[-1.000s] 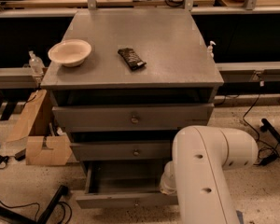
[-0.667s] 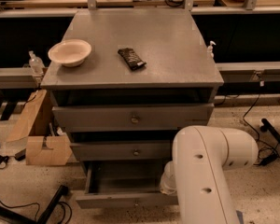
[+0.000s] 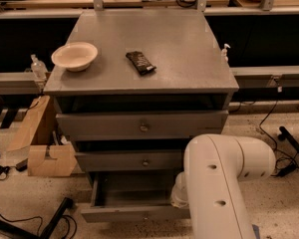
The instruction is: Open bottom drawer
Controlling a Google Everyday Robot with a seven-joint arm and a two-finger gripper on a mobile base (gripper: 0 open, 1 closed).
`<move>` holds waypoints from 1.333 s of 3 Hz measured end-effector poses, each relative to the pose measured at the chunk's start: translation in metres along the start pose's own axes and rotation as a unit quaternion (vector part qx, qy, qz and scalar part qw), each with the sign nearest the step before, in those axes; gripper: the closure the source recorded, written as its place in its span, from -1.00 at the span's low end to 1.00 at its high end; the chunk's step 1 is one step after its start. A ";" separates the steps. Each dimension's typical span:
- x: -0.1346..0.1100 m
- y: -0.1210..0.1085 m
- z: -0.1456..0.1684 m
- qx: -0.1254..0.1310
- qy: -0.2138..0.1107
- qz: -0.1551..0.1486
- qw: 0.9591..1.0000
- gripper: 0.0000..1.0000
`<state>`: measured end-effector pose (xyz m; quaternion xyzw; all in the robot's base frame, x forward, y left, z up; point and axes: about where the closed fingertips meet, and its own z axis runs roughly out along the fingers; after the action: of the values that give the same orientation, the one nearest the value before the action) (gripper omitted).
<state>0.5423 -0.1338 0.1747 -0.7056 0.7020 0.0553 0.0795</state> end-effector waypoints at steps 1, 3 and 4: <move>0.000 0.000 0.000 0.000 0.000 0.000 1.000 -0.37; -0.001 -0.004 0.001 -0.001 0.000 0.000 1.000 -1.00; -0.001 -0.004 0.001 -0.001 0.000 0.000 1.000 -1.00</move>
Offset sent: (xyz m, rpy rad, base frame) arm 0.0000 0.0000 0.0000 0.0000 0.0000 0.0000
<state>0.5468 -0.1321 0.1738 -0.7057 0.7019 0.0561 0.0788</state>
